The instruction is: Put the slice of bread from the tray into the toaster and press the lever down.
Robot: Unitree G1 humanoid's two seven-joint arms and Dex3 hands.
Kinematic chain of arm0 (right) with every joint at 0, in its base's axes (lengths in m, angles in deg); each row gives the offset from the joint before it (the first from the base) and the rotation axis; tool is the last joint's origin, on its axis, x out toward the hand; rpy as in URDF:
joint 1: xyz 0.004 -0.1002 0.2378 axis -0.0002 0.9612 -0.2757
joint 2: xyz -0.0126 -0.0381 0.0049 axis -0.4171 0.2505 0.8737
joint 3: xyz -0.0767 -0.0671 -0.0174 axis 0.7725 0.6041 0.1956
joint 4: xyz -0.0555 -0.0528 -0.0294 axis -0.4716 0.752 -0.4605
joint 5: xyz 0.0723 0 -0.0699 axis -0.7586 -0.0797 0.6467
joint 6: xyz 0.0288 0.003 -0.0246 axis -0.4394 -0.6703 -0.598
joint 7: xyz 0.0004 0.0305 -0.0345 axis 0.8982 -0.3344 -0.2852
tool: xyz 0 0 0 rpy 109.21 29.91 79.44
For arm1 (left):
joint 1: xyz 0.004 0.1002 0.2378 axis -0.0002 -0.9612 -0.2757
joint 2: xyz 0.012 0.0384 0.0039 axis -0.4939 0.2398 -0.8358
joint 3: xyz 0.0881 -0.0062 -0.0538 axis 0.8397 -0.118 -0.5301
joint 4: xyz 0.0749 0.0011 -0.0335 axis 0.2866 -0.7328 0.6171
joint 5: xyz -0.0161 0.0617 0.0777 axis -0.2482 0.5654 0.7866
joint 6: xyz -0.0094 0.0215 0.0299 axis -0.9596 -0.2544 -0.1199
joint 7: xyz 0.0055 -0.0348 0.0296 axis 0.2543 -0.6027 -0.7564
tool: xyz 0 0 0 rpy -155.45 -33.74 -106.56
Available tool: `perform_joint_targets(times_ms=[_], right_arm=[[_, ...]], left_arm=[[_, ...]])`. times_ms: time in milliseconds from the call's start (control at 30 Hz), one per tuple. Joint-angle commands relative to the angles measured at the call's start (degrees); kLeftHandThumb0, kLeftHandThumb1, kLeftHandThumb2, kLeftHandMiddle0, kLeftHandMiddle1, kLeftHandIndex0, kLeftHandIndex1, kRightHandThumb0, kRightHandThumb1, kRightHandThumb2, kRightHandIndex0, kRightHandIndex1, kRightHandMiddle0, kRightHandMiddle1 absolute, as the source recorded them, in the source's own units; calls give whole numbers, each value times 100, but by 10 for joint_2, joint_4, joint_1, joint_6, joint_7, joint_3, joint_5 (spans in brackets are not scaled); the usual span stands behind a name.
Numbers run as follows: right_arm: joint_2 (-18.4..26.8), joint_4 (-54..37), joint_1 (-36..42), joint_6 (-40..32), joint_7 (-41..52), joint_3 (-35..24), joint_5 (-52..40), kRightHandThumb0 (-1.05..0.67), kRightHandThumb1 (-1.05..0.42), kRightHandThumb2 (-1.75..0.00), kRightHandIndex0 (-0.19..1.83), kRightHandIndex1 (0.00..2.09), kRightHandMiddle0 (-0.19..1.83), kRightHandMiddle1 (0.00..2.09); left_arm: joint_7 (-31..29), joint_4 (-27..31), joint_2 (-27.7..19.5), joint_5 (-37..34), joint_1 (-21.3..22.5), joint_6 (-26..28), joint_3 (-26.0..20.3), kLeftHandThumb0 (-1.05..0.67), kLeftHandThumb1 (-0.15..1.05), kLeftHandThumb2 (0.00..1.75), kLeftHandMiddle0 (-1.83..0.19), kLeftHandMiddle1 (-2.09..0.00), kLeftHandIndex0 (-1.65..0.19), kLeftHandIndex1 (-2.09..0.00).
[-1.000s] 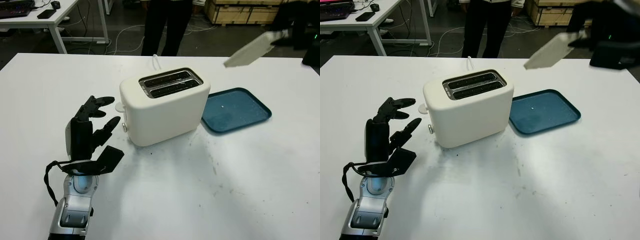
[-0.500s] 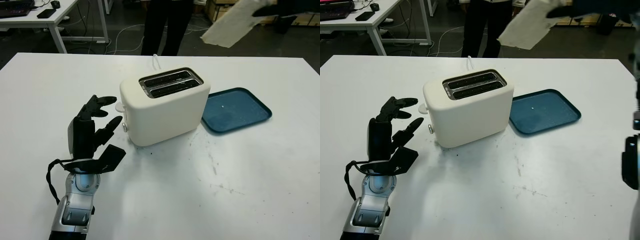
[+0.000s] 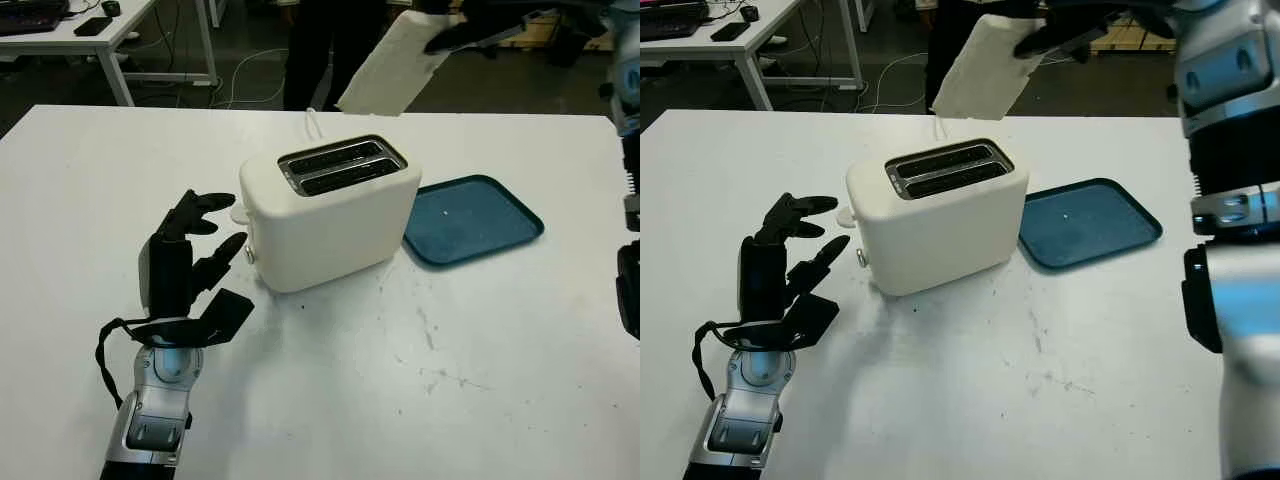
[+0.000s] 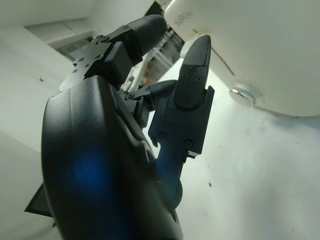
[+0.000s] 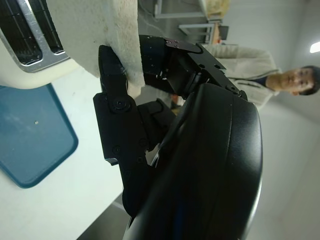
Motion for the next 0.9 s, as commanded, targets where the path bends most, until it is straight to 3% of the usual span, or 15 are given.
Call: perform_joint_targets(times_ms=[0, 467, 867], right_arm=[[-8, 5, -7, 1, -1, 9, 7, -20, -92, -20, 86, 175, 69, 171], [-38, 62, -15, -7, 46, 20, -6, -27, -92, -25, 102, 175, 83, 175], [-55, 87, -15, 2, 56, 15, -18, -41, -92, -24, 106, 175, 78, 175]], left_arm=[[6, 4, 3, 4, 0, -4, 2, -39, 92, 5, -37, -137, -41, -90], [7, 1, 7, 6, 3, 2, 3, -39, 92, 6, -35, -137, -39, -92], [14, -5, 8, 12, 4, -5, 5, -39, 92, 6, -36, -137, -39, -92]])
